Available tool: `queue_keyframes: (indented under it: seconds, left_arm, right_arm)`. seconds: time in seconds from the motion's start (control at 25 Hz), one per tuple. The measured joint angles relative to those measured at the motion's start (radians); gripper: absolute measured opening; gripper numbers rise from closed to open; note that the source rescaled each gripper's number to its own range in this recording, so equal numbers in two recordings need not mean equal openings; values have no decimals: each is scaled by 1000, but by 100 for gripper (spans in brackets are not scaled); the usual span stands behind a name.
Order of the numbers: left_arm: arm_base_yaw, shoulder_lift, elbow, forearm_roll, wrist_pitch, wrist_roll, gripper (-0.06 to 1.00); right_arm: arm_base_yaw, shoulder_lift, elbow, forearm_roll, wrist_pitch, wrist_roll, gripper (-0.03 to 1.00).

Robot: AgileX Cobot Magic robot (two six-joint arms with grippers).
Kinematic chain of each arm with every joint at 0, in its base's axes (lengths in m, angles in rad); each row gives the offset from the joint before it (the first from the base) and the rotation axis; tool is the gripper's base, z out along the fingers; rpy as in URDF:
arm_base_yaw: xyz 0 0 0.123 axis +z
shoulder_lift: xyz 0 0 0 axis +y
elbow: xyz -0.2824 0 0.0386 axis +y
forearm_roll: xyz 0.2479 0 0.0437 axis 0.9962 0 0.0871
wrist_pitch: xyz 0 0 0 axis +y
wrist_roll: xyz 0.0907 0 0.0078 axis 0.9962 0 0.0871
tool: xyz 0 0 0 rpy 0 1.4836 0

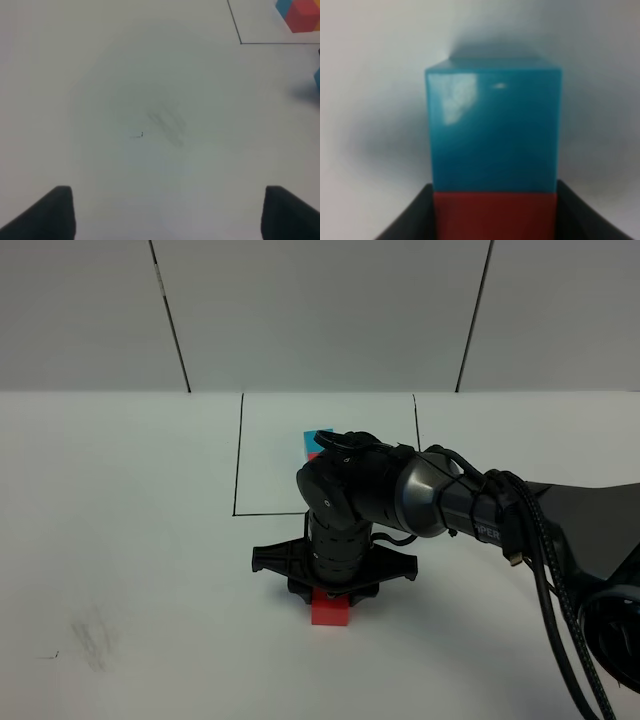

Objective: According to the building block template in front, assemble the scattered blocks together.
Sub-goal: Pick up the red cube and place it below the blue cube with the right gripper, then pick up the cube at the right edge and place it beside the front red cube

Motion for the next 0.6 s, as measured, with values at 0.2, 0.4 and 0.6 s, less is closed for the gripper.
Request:
queue_keyframes:
  seconds: [0.2,0.4,0.6]
  left_arm:
    - [0,0,0,0,0,0,79]
    - [0,0,0,0,0,0,79]
    - [0,0,0,0,0,0,79]
  right_arm:
    - [0,3,-1,5,12,-40,28]
    - [0,17,-45,9,83,-84,73]
    - [0,18,-171,9,232,-140,99]
